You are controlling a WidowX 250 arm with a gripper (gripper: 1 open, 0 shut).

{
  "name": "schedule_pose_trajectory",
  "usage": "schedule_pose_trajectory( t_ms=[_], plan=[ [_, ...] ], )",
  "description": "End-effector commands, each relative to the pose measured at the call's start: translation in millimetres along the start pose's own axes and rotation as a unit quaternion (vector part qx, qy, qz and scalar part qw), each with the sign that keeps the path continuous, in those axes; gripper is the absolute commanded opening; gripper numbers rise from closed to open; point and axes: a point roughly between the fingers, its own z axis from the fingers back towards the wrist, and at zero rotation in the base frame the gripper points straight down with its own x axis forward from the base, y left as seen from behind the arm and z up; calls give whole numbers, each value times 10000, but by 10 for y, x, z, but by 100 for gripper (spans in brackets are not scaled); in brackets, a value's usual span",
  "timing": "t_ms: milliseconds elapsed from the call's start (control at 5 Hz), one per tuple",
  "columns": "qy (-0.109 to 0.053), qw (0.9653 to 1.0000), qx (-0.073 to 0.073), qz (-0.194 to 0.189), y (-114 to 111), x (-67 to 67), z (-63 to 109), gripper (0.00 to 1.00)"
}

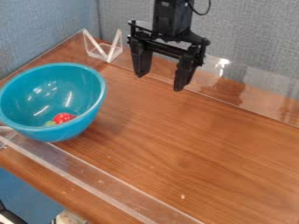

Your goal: Remove the strawberry from inside the blue bowl and put it on the table

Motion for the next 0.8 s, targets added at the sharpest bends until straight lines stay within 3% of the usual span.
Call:
schedule_pose_trajectory(
  t_ms=[0,200,600],
  plan=[
    [-28,9990,6,449,97,-50,-10,100],
    [-10,9971,50,759,400,-48,-22,100],
    [-39,9898,103,1420,1156,-206,-79,100]
  ],
)
